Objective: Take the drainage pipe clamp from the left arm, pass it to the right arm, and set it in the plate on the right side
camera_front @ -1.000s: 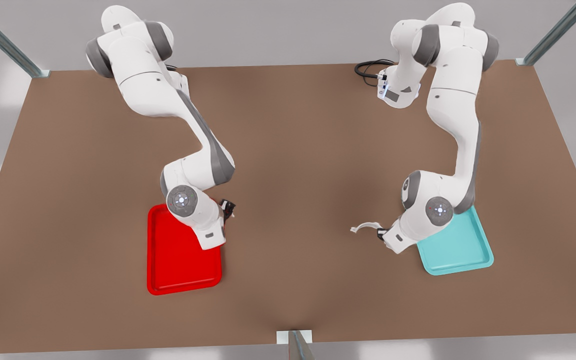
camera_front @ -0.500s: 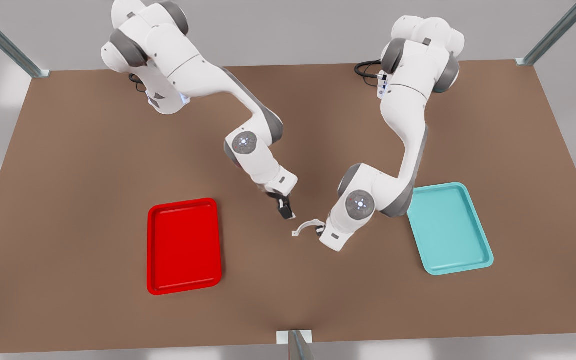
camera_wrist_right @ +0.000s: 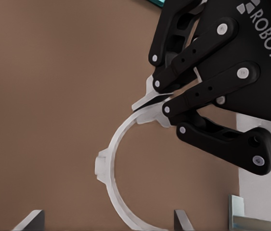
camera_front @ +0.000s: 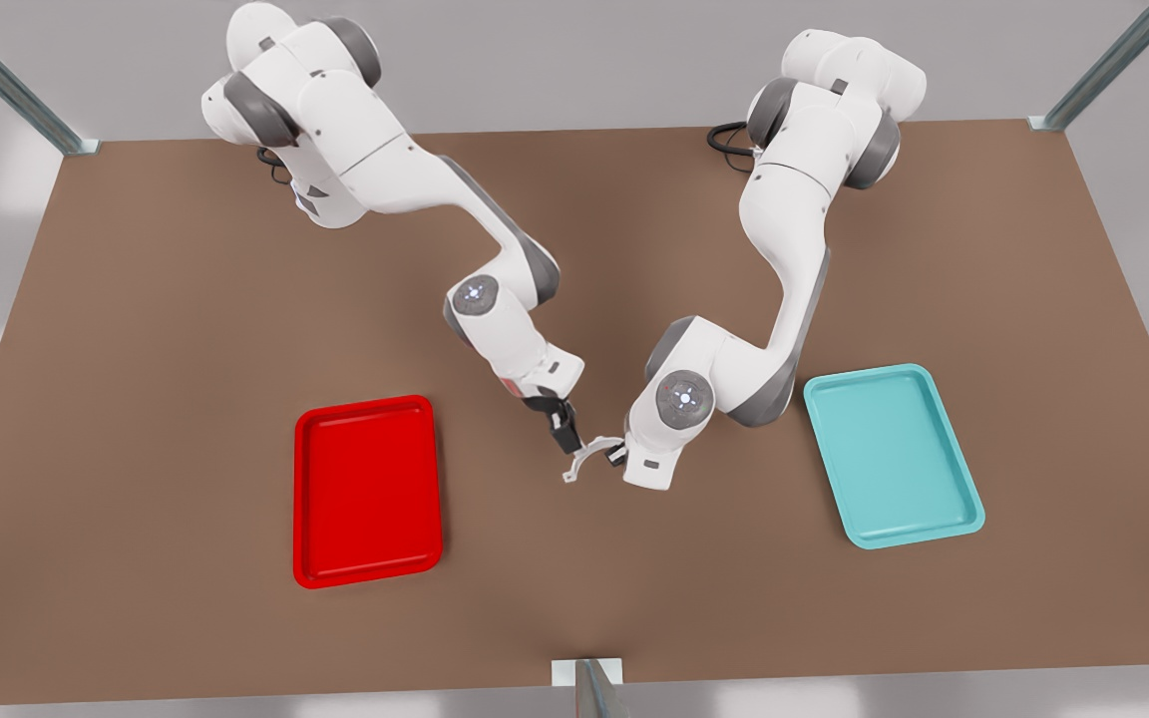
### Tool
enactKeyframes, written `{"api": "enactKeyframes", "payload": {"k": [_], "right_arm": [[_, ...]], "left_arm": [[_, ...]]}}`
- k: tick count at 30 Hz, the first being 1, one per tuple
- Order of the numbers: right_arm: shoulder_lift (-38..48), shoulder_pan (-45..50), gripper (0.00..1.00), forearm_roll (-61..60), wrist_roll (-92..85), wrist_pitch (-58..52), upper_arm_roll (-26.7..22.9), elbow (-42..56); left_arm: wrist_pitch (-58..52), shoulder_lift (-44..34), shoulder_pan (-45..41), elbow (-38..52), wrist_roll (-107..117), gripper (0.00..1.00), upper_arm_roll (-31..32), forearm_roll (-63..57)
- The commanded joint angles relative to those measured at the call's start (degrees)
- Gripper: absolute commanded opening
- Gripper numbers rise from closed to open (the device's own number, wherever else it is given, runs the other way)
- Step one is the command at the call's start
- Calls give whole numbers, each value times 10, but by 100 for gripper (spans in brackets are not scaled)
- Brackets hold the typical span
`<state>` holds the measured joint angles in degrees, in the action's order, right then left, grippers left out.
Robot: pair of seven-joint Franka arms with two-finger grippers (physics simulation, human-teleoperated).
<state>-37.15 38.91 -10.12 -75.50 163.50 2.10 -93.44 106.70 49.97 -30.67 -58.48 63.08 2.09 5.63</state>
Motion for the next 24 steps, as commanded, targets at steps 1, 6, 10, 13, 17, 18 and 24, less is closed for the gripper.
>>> {"api": "enactKeyframes", "payload": {"k": [1,6,10,13,17,18,24], "right_arm": [[-8,3,100,-1,-64,23,0,10],[-43,8,100,-1,-64,36,0,34],[-54,6,100,0,-64,46,0,34],[-60,2,100,0,-64,47,0,36],[-80,2,100,-2,-63,52,0,53],[-86,3,100,-2,-63,52,0,59],[-94,6,33,5,-64,54,-1,72]], "left_arm": [[-18,-3,0,0,123,21,1,2],[-35,-4,-2,0,54,21,3,0],[-42,-5,-4,0,54,21,2,-1],[-45,-7,-4,0,54,21,2,-1],[-52,-7,-4,8,57,21,3,-1],[-52,-7,-4,8,57,21,2,-1],[-50,-6,-4,9,58,21,1,-1]]}}
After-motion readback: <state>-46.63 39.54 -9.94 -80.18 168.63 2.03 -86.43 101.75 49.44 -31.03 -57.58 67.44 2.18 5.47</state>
